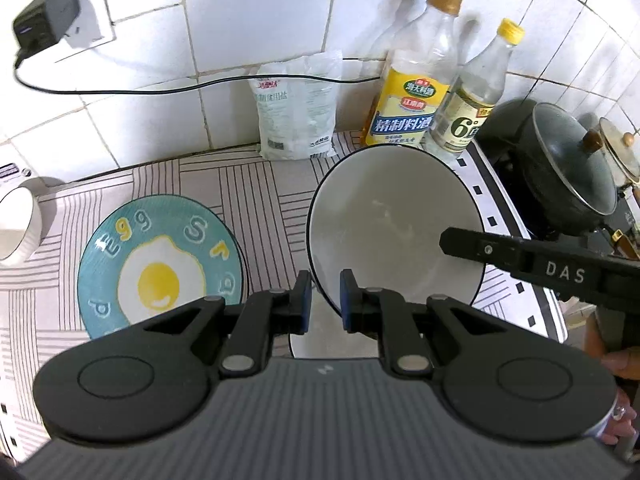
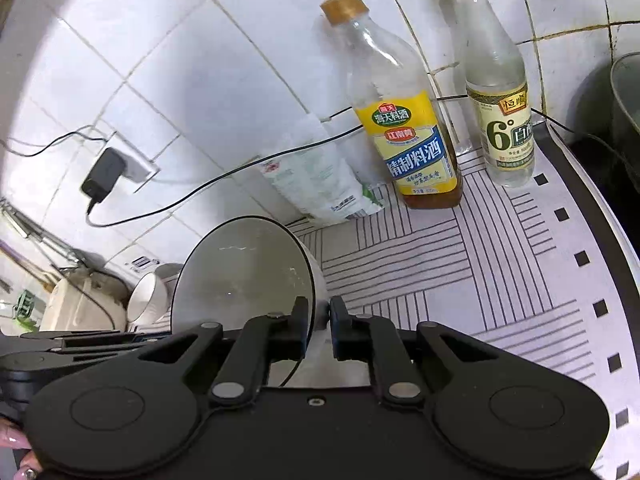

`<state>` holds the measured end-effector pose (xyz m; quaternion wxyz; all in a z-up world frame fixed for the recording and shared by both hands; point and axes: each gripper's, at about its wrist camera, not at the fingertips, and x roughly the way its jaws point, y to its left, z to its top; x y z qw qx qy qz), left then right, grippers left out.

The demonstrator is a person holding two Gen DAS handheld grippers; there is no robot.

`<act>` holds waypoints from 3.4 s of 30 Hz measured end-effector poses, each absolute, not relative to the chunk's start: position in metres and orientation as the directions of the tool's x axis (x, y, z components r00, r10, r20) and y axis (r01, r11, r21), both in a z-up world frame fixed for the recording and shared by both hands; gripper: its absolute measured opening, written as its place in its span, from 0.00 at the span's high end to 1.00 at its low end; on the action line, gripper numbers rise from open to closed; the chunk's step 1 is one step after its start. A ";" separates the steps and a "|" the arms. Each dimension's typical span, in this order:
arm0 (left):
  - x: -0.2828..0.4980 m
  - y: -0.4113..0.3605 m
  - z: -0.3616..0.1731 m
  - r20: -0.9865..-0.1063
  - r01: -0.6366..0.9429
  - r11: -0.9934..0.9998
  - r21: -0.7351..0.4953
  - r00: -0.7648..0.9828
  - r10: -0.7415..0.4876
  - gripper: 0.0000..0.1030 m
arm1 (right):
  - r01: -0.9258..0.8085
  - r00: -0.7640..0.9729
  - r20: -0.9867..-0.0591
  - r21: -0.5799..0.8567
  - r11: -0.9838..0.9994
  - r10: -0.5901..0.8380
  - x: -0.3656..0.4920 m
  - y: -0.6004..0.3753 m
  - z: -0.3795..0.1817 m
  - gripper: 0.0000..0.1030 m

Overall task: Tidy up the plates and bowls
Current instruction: 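Carry the second bowl onto the first bowl and open the left gripper, then move the left gripper to the bowl by the rice cooker and grip it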

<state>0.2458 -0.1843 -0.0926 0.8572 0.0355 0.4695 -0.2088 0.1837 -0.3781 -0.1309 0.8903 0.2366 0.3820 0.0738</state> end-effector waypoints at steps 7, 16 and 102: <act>0.223 -0.185 -0.102 -0.831 0.358 0.925 -0.131 0.469 -0.299 0.87 | -0.004 0.709 -0.623 0.465 0.885 0.331 0.163 -0.376 -0.137 0.84; 0.219 -0.181 -0.148 -0.892 0.305 0.942 -0.142 0.374 -0.255 0.87 | -0.087 0.674 -0.677 0.324 0.942 0.295 0.165 -0.356 -0.165 0.85; 0.146 0.079 -0.048 -0.751 0.218 0.972 -0.087 0.627 -0.208 0.11 | -0.435 0.734 -0.581 -0.007 0.900 0.350 0.088 -0.116 -0.067 0.04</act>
